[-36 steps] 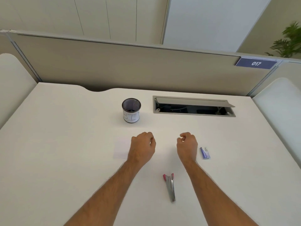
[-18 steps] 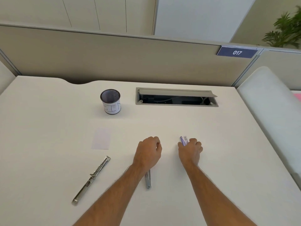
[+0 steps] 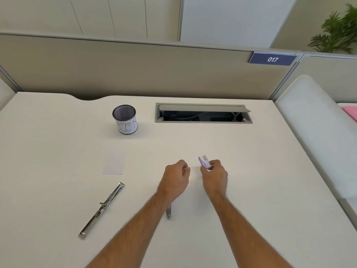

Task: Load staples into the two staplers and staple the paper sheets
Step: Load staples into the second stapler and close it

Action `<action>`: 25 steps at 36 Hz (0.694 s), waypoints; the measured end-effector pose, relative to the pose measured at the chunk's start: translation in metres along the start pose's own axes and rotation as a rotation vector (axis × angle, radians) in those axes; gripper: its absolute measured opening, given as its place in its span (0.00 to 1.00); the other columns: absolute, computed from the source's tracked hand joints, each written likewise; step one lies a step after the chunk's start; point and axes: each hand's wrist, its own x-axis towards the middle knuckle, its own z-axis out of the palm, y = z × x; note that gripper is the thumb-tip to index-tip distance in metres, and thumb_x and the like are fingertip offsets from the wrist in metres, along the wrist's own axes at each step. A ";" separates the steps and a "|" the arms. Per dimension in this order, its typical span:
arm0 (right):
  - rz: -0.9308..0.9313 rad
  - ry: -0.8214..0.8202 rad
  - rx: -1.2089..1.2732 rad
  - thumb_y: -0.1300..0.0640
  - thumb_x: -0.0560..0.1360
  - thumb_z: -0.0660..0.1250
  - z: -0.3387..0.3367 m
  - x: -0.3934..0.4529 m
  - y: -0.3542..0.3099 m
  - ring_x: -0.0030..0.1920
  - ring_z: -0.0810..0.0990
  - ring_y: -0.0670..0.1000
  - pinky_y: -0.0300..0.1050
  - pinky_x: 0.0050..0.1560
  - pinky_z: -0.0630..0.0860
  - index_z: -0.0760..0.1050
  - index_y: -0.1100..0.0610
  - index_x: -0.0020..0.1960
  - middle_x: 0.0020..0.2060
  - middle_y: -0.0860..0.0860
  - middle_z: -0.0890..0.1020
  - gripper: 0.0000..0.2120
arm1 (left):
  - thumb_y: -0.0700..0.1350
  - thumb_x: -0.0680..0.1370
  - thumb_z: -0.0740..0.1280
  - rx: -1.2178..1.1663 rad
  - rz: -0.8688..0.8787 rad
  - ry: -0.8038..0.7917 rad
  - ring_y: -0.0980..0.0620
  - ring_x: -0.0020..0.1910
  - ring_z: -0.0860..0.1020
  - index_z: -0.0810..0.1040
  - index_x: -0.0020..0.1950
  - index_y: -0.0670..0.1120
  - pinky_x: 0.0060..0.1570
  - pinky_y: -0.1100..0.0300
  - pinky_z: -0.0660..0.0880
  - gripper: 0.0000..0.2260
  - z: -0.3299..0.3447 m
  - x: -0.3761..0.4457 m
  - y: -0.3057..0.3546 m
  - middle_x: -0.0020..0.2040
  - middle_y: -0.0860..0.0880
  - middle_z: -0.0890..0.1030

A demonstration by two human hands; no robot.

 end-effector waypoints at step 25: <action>-0.127 -0.164 0.350 0.54 0.74 0.72 0.017 -0.103 -0.052 0.29 0.78 0.43 0.34 0.29 0.72 0.78 0.48 0.52 0.32 0.44 0.83 0.07 | 0.33 0.70 0.77 -0.773 -0.241 0.115 0.39 0.42 0.87 0.80 0.47 0.37 0.48 0.48 0.85 0.09 -0.058 -0.025 -0.024 0.41 0.37 0.86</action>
